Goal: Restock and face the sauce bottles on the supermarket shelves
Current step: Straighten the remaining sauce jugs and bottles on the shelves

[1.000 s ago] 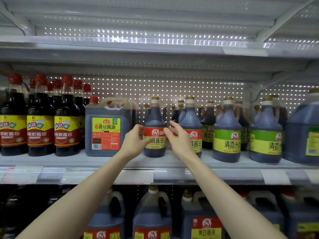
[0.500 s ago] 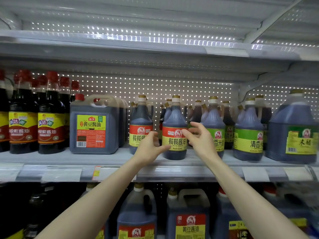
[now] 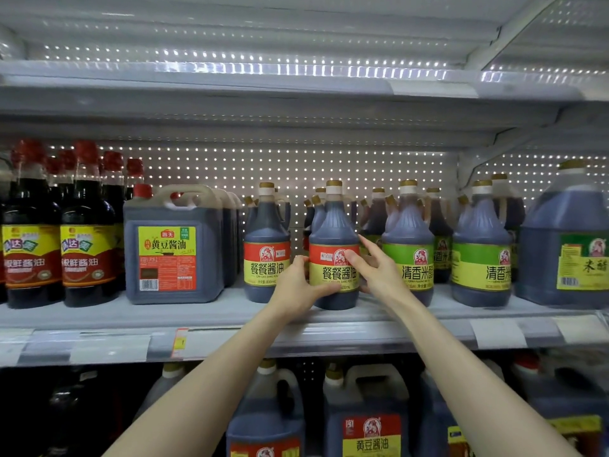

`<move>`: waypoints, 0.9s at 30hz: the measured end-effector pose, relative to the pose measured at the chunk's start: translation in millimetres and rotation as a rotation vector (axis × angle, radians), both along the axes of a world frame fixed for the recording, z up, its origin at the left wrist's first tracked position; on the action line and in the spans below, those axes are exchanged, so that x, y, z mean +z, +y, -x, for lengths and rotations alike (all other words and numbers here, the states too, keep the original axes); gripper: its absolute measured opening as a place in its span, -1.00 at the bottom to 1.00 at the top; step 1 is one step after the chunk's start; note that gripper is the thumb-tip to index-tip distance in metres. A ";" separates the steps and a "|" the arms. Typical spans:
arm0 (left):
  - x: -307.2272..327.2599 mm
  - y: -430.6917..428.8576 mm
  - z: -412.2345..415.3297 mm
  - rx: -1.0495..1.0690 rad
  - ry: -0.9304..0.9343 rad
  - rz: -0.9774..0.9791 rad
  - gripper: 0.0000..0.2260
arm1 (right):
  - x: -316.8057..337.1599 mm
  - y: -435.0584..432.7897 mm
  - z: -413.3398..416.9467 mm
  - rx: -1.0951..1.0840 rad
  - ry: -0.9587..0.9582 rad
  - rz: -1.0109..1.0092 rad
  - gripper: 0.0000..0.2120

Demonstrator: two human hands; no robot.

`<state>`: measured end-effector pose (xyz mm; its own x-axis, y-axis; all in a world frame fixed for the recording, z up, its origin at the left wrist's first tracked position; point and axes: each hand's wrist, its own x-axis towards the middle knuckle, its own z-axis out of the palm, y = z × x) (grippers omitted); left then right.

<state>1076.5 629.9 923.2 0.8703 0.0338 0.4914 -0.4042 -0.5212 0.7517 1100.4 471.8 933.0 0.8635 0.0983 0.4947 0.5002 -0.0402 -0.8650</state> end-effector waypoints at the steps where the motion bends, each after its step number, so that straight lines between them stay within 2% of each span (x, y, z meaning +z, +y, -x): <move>1: -0.1 0.3 -0.6 0.001 -0.003 0.005 -0.43 | -0.1 0.3 -0.4 -0.001 0.006 -0.002 -0.45; 14: -2.0 -0.5 -0.7 -0.007 -0.013 0.008 -0.49 | 1.6 3.0 11.6 -0.004 0.053 -0.009 -0.46; 23: 0.9 -0.8 -7.9 0.004 0.039 -0.011 -0.51 | 2.0 1.5 5.3 -0.005 0.023 0.020 -0.48; 27: 3.8 -4.0 -5.5 0.022 0.066 -0.013 -0.59 | 2.4 -0.3 2.0 -0.003 -0.011 0.054 -0.51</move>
